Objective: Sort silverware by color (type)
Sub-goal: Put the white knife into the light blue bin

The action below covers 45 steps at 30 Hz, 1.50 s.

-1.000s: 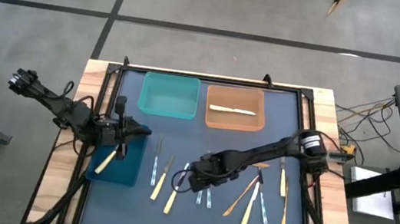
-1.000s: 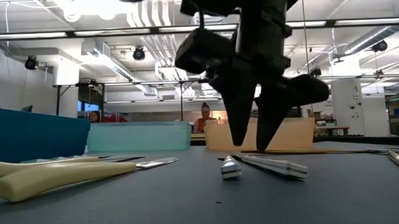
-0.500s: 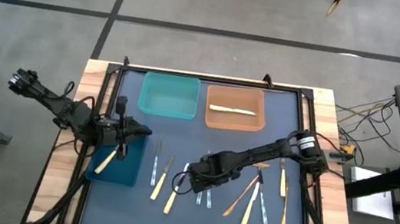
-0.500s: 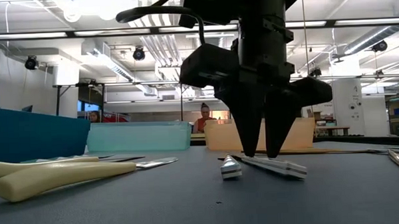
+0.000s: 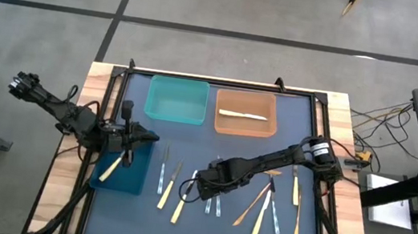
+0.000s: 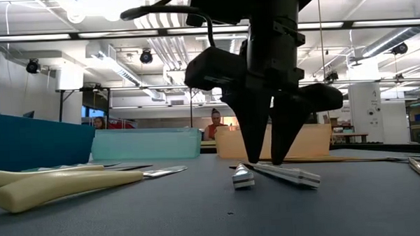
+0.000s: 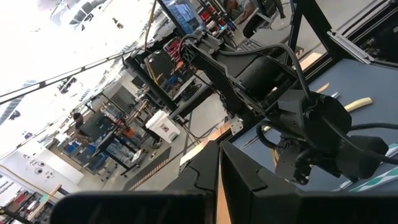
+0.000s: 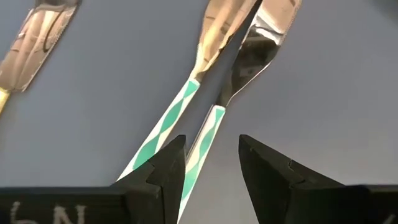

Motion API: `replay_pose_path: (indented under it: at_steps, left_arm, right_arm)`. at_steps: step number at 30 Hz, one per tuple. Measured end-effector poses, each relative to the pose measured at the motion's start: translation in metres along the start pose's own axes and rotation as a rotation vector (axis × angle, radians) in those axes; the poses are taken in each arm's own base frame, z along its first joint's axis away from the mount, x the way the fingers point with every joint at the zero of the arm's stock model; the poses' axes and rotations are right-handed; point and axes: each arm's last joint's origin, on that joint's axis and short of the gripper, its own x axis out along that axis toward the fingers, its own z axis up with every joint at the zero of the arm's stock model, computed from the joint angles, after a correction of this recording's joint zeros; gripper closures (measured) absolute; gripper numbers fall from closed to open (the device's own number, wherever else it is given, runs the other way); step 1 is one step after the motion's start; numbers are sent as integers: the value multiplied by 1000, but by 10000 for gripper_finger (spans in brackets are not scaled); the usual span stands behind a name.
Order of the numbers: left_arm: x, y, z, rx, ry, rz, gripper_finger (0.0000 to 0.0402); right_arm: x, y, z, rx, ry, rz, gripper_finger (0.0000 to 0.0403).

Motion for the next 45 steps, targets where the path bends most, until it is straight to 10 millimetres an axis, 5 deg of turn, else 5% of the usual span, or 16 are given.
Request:
replay_pose_path:
  at_steps: [13,23,45]
  left_arm:
    - [0,0,0,0,0,0,401]
    - [0,0,0,0,1,1,401]
    - [0,0,0,0,1,1,401]
  right_arm:
    - [4,-3,1,1,-33,-14,264]
    - [29,-3,2,-28,4,-58,264]
    - [29,-5,2,-40,34,-71,269]
